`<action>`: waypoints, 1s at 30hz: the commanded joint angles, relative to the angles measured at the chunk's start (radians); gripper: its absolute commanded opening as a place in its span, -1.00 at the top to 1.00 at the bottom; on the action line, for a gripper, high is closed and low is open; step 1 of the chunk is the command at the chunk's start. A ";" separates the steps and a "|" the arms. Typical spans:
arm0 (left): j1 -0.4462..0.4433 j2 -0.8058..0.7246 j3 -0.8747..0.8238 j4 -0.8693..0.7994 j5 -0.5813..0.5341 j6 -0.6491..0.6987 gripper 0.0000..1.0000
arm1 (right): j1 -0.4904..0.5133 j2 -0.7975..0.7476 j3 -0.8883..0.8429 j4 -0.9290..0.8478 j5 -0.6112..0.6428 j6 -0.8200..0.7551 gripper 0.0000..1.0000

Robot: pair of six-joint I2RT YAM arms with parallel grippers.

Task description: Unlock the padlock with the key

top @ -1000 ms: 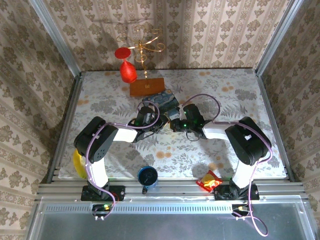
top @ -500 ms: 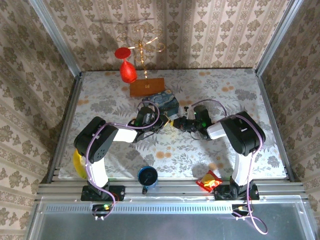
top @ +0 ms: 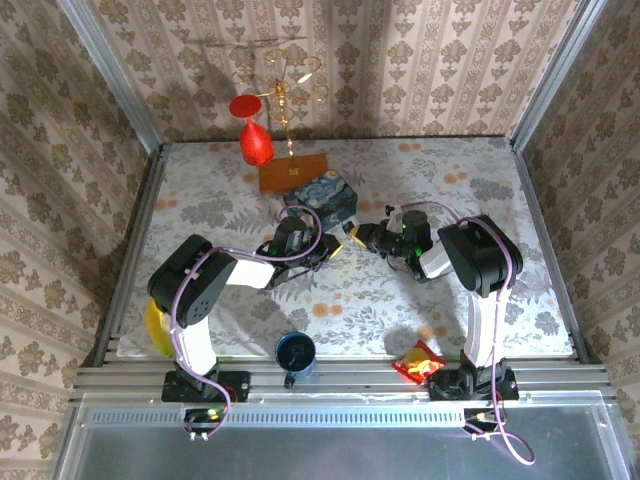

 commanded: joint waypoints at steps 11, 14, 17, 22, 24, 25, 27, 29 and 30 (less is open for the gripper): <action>0.002 -0.091 0.015 -0.166 -0.037 0.051 -0.37 | 0.008 -0.098 -0.047 -0.065 0.047 -0.050 1.00; -0.002 -0.102 0.035 -0.209 -0.049 0.082 -0.70 | 0.018 -0.126 -0.062 -0.102 0.059 -0.065 1.00; -0.007 -0.100 0.055 -0.242 -0.062 0.108 -1.00 | 0.037 -0.148 -0.076 -0.134 0.069 -0.075 1.00; -0.014 -0.082 0.074 -0.255 -0.078 0.123 -1.00 | 0.085 -0.196 -0.111 -0.189 0.107 -0.093 1.00; -0.014 -0.078 0.077 -0.257 -0.080 0.128 -1.00 | 0.104 -0.224 -0.128 -0.224 0.130 -0.104 1.00; -0.014 -0.078 0.077 -0.259 -0.080 0.129 -1.00 | 0.115 -0.243 -0.137 -0.252 0.146 -0.115 1.00; -0.015 -0.086 0.074 -0.267 -0.088 0.140 -1.00 | 0.137 -0.288 -0.160 -0.319 0.190 -0.136 1.00; -0.016 -0.098 0.073 -0.286 -0.094 0.158 -1.00 | 0.158 -0.336 -0.176 -0.399 0.234 -0.163 1.00; -0.017 -0.107 0.072 -0.297 -0.102 0.166 -1.00 | 0.169 -0.363 -0.184 -0.442 0.258 -0.176 1.00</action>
